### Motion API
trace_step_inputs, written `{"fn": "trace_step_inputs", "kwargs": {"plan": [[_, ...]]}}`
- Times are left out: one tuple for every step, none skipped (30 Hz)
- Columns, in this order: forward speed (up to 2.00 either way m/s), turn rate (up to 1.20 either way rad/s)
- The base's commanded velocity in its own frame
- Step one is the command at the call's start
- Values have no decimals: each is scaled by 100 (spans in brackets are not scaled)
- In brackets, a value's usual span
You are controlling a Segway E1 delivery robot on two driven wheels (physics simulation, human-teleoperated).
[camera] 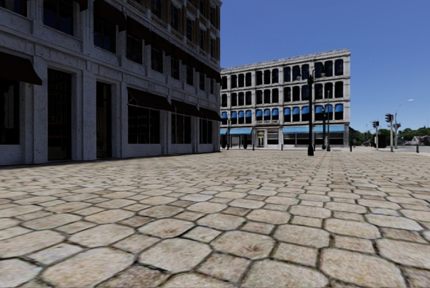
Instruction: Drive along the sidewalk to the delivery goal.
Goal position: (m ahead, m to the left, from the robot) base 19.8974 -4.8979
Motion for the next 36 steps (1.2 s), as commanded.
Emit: {"fn": "trace_step_inputs", "kwargs": {"plan": [[200,0],[200,0],[200,0],[200,0],[200,0],[200,0],[200,0],[200,0],[200,0],[200,0],[200,0],[200,0],[200,0],[200,0],[200,0],[200,0],[200,0],[200,0],[200,0],[200,0],[200,0],[200,0],[200,0],[200,0],[200,0],[200,0],[200,0],[200,0],[200,0],[200,0],[200,0],[200,0],[200,0],[200,0],[200,0],[200,0]]}}
